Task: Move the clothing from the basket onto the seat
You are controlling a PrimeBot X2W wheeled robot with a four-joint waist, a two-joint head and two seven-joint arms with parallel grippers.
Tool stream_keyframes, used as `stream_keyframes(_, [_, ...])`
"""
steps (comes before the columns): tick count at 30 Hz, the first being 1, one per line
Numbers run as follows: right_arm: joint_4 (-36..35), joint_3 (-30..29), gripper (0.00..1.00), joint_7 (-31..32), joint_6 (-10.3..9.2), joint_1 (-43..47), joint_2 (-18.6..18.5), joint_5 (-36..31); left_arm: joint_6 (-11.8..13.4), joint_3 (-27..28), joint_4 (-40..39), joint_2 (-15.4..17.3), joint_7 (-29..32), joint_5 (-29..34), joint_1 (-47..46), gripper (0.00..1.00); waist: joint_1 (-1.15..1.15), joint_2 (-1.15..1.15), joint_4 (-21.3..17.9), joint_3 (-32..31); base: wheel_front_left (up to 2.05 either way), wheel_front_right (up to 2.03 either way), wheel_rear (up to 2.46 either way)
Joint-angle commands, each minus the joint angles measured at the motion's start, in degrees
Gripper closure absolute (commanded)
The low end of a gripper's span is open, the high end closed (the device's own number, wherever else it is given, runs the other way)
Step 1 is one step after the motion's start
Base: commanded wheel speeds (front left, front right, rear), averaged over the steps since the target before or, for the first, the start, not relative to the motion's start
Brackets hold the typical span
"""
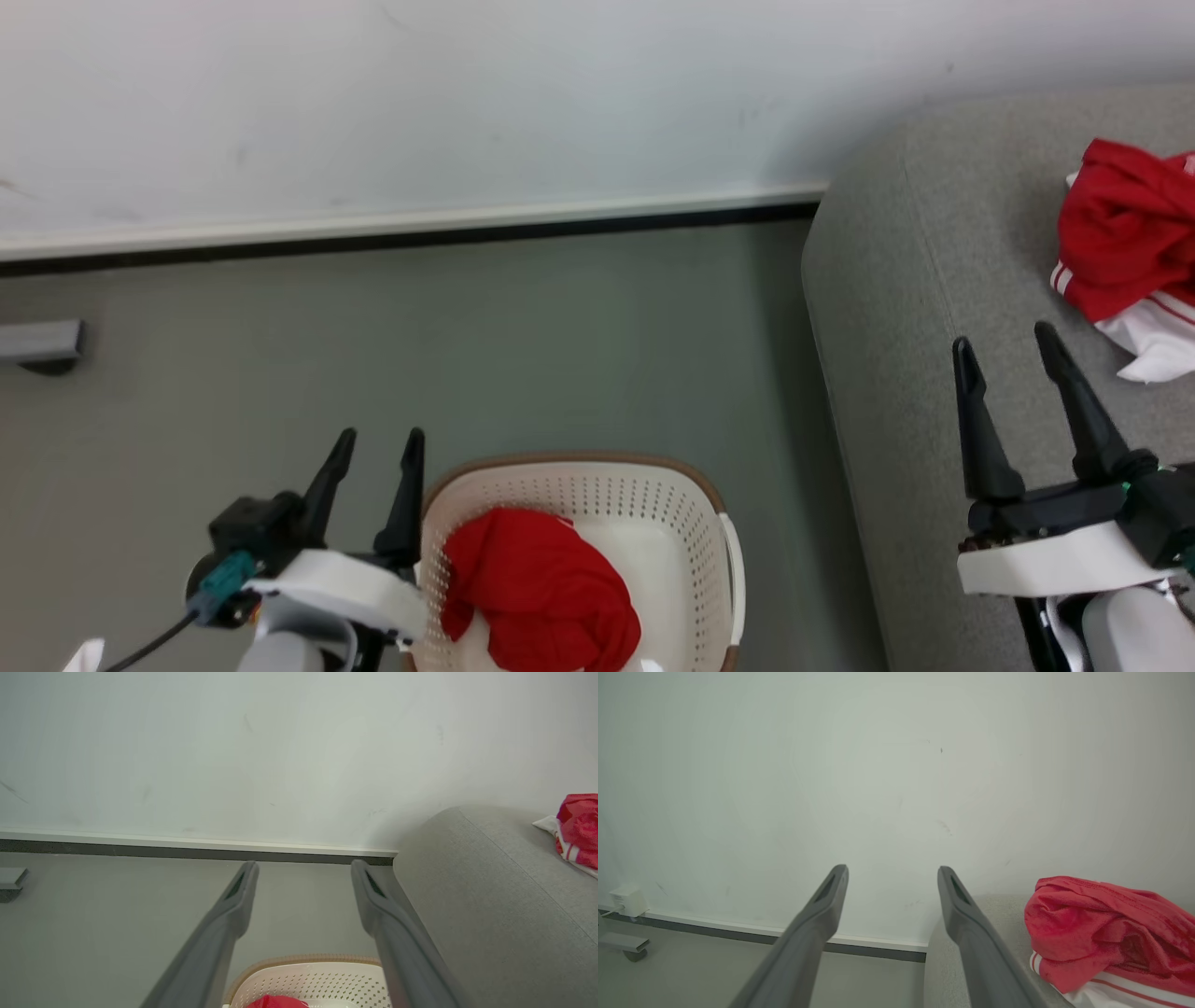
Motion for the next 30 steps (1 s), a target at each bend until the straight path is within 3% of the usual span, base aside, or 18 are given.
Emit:
stream_keyframes(1, [-0.7,-0.3,0.0,-0.1,-0.13,-1.5,-0.8,-0.8,0.1,-1.1,1.3,0.7,0.0,-0.6,-2.0,0.0,-0.01,0.0,-0.8,3.3,0.0,0.0,0.0])
stream_keyframes(15, [-6.9,-3.4,0.0,-0.1,-0.13,-10.6,-0.5,-2.3,0.0,-13.3,17.7,3.8,0.0,-5.0,-18.5,0.0,-0.01,0.0,-2.7,17.5,0.0,0.0,0.0])
stream_keyframes(30, [-13.0,-5.9,0.0,-0.1,-0.13,-14.9,0.9,-3.9,0.0,-24.8,38.8,3.8,1.7,-8.6,-32.2,0.0,-0.01,0.0,-6.3,27.4,0.0,0.0,0.0])
